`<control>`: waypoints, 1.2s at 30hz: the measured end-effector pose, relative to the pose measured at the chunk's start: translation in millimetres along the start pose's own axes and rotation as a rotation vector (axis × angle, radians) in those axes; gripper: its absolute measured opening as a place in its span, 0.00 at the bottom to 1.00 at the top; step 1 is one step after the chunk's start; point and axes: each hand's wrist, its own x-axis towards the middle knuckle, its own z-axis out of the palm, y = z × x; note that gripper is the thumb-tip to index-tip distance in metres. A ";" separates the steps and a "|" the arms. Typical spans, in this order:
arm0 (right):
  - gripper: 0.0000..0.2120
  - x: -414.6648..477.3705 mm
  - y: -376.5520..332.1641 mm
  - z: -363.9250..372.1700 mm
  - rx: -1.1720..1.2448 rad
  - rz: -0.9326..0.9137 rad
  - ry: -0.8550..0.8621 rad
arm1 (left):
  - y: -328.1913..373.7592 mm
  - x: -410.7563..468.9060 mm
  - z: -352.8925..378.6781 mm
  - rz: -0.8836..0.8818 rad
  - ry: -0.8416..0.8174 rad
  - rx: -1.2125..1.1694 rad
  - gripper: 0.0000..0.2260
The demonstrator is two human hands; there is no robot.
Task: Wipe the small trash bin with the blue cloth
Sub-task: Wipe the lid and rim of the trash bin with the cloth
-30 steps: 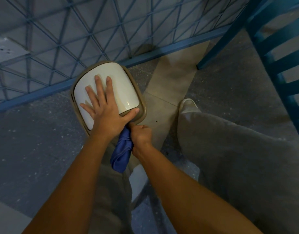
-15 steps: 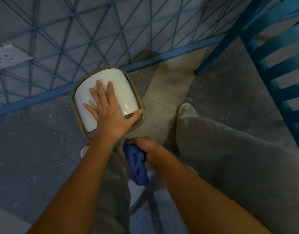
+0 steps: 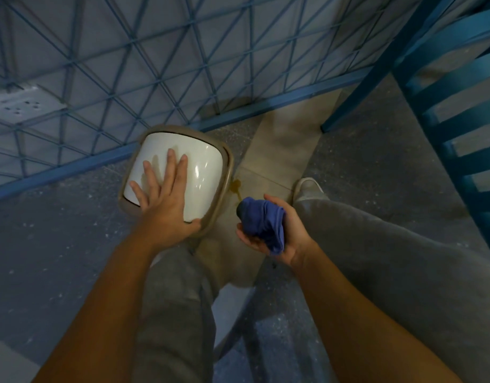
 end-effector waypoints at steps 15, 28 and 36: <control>0.27 25.9 5.6 33.3 -1.108 -0.698 0.375 | -12.2 -0.2 -9.1 -0.037 0.181 -0.130 0.46; 0.23 58.9 -14.7 65.6 -1.682 -0.689 0.323 | -4.8 16.9 9.7 -0.106 0.173 0.061 0.40; 0.24 49.2 14.2 56.7 -1.407 -0.683 0.313 | -0.2 17.6 10.4 -0.131 0.198 0.056 0.38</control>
